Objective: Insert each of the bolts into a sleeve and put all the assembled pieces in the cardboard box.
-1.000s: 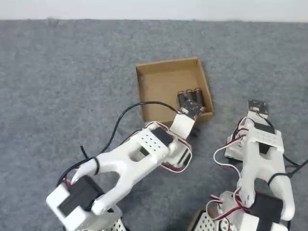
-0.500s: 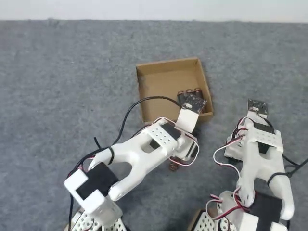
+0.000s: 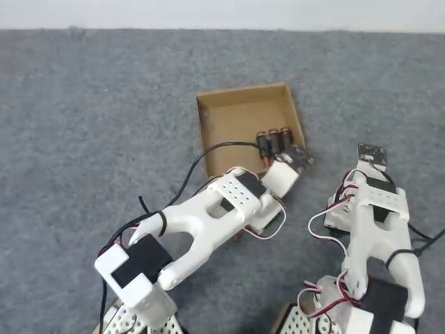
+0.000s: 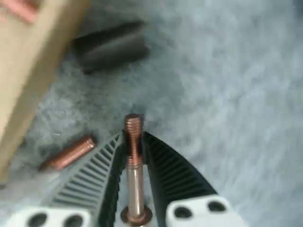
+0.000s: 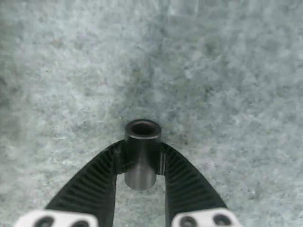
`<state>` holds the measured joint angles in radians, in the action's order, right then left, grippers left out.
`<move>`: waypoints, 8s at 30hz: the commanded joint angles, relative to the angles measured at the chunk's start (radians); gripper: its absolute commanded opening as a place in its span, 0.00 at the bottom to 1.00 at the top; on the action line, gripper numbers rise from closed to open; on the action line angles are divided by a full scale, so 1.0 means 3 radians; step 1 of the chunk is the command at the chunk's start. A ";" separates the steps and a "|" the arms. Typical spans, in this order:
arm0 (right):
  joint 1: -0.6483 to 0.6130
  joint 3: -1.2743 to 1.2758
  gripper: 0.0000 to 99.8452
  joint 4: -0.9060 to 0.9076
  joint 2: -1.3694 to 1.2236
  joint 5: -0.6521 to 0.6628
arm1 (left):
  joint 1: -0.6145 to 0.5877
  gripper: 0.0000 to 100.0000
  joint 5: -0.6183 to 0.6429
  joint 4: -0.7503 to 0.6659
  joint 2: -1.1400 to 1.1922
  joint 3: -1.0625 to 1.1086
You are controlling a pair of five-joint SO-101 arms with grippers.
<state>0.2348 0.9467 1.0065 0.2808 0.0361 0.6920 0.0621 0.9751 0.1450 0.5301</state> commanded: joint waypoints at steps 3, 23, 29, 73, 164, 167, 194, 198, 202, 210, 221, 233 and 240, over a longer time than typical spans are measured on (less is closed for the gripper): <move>0.0043 -0.0015 0.01 -0.0018 0.0197 0.0046 | 0.0072 0.01 -0.1637 0.0685 -0.0066 -0.0345; 0.0049 -0.0015 0.01 -0.0023 0.0197 0.0046 | 0.0542 0.24 -0.1279 0.0696 -0.0491 -0.0028; 0.0064 -0.0015 0.01 -0.0018 0.0197 0.0046 | 0.0542 0.16 -0.0941 0.0701 -0.1059 0.0309; 0.0059 -0.0015 0.01 -0.0013 0.0202 0.0041 | 0.0138 0.01 0.1770 -0.0225 -0.2189 0.1880; 0.0043 -0.0015 0.01 -0.0013 0.0197 0.0061 | -0.0578 0.15 0.2245 -0.0936 -0.0967 0.1036; 0.0043 -0.0015 0.01 -0.0013 0.0197 0.0061 | -0.0813 0.12 0.2245 -0.1018 -0.0716 0.0898; 0.0043 -0.0015 0.01 -0.0008 0.0197 0.0072 | -0.0721 0.02 0.1606 -0.0348 -0.0839 0.0698; 0.0043 -0.0015 0.01 -0.0008 0.0197 0.0061 | -0.0706 0.02 0.1539 -0.0409 -0.0875 0.0806; 0.0043 -0.0015 0.01 -0.0008 0.0197 0.0061 | -0.0721 0.02 0.1539 -0.0537 -0.0864 0.0928; 0.0043 -0.0015 0.01 -0.0008 0.0197 0.0051 | -0.0711 0.11 0.1539 -0.0568 -0.0859 0.1031; 0.0043 -0.0015 0.01 -0.0008 0.0197 0.0056 | -0.0711 0.13 0.1539 -0.0578 -0.0849 0.1153; 0.0049 -0.0015 0.01 -0.0008 0.0197 0.0056 | -0.0726 0.01 0.1391 -0.0435 -0.0941 0.1097; 0.0049 -0.0015 0.01 -0.0008 0.0197 0.0056 | -0.1289 0.01 0.0926 -0.0358 -0.1897 0.1394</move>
<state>0.2440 0.9467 1.0065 0.2808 0.0391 0.4204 0.3890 0.8800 -0.2340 0.9076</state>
